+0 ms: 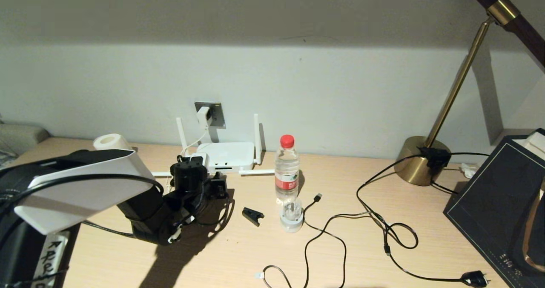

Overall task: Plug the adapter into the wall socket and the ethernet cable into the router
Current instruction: Align cable and router interface

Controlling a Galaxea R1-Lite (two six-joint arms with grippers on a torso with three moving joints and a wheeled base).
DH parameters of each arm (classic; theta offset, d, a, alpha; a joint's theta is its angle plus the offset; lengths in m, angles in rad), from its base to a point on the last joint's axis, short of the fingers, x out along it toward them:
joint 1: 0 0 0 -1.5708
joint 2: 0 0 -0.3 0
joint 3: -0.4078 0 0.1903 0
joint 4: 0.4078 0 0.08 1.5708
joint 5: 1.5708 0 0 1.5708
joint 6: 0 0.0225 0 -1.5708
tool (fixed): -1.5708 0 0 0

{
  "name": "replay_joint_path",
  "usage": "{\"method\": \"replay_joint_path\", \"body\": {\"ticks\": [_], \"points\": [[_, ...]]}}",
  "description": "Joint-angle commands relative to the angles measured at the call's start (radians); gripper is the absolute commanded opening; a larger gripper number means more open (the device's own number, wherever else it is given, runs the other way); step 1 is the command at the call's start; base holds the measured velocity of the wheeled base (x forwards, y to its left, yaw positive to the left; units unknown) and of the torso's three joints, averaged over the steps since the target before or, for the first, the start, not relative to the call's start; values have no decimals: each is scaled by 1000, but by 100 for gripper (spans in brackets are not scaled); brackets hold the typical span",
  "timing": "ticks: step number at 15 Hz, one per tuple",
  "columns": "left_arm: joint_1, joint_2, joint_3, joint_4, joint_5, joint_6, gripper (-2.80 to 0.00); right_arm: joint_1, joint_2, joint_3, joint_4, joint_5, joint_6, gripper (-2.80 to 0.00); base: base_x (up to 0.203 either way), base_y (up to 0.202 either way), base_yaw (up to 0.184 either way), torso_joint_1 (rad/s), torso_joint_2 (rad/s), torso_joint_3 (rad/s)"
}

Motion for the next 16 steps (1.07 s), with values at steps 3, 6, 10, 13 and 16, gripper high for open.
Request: {"method": "replay_joint_path", "body": {"ticks": [3, 6, 10, 13, 16], "points": [[0, 10, 0, -36, 1, -17, -280, 0, 2, 34, -2, 0, -1, -280, 0, 0, 0, 0, 0, 0], [3, 18, -1, -48, 1, -17, -280, 0, 2, 34, -1, 0, -1, -280, 0, 0, 0, 0, 0, 0], [6, 21, -13, -48, 0, -17, -280, 0, 2, 34, -2, 0, -1, -280, 0, 0, 0, 0, 0, 0], [9, 21, -15, -48, -2, -23, -280, 0, 2, 34, -2, 0, -1, -280, 0, 0, 0, 0, 0, 0], [9, 30, -19, -49, -2, -26, -280, 0, 2, 34, -2, 0, -1, -280, 0, 0, 0, 0, 0, 0]]}}
